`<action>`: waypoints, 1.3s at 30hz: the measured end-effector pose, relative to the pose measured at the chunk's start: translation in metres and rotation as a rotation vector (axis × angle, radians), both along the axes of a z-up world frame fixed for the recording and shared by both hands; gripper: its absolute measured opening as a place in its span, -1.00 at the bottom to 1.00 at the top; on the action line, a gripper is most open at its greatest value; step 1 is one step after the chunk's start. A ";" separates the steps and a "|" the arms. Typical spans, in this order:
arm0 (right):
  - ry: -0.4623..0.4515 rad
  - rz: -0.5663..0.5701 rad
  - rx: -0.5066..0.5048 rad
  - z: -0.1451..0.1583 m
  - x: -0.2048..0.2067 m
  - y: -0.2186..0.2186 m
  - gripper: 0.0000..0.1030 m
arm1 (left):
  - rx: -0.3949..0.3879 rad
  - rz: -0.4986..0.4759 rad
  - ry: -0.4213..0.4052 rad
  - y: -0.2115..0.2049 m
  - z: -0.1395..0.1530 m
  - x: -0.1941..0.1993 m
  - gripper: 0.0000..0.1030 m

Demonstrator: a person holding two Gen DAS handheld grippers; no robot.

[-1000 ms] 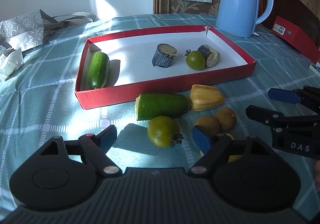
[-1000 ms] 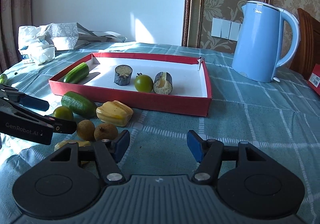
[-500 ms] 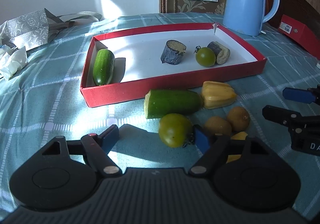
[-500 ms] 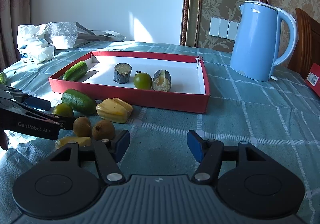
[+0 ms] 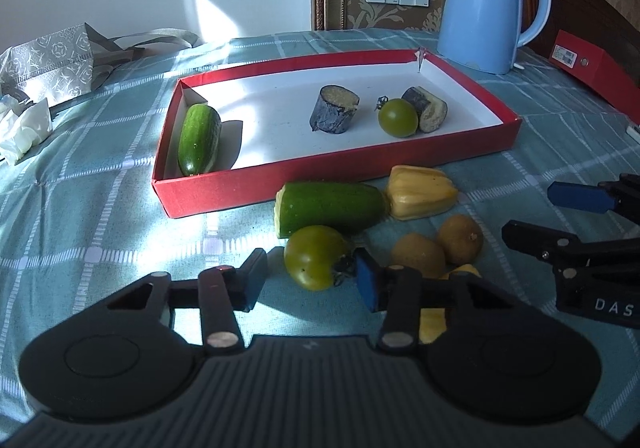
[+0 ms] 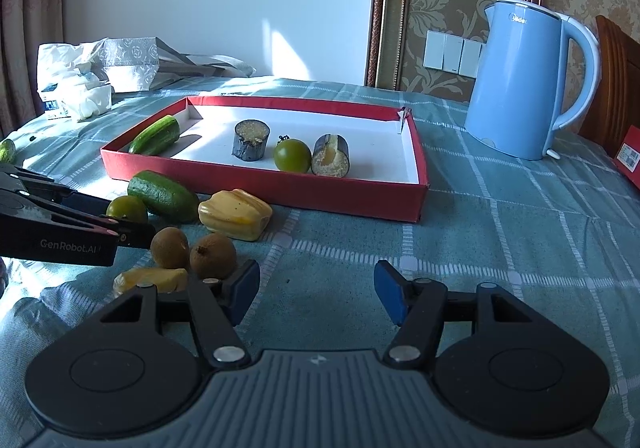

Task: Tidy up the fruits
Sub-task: 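Move the left tool to the green tomato on the table and close on it, then grasp a brown kiwi with the right tool while the left tool holds the tomato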

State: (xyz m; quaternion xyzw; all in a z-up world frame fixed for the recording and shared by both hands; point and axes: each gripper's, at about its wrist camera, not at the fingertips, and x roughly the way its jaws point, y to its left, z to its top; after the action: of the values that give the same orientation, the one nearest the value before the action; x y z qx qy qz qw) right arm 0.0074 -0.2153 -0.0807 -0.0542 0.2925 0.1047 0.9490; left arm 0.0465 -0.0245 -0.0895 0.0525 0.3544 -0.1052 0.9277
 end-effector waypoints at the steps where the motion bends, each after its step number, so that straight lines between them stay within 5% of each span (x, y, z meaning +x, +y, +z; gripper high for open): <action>1: 0.000 0.002 0.000 0.000 -0.001 0.001 0.22 | -0.003 -0.001 0.003 -0.001 0.000 0.000 -0.23; 5: -0.007 0.011 -0.007 0.001 -0.003 0.003 0.22 | 0.007 -0.005 0.011 -0.005 0.001 0.000 -0.35; 30: 0.031 0.117 0.049 0.005 0.010 0.030 0.05 | -0.012 0.103 0.024 0.029 0.002 -0.027 -0.35; 39: 0.027 0.150 0.003 0.000 0.013 0.048 -0.36 | -0.008 0.095 -0.001 0.029 0.000 -0.031 -0.32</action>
State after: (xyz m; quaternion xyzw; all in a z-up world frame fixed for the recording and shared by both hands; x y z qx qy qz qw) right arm 0.0209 -0.1673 -0.0811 -0.0733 0.3002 0.1766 0.9345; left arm 0.0156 0.0047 -0.0899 0.0319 0.3554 -0.0624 0.9321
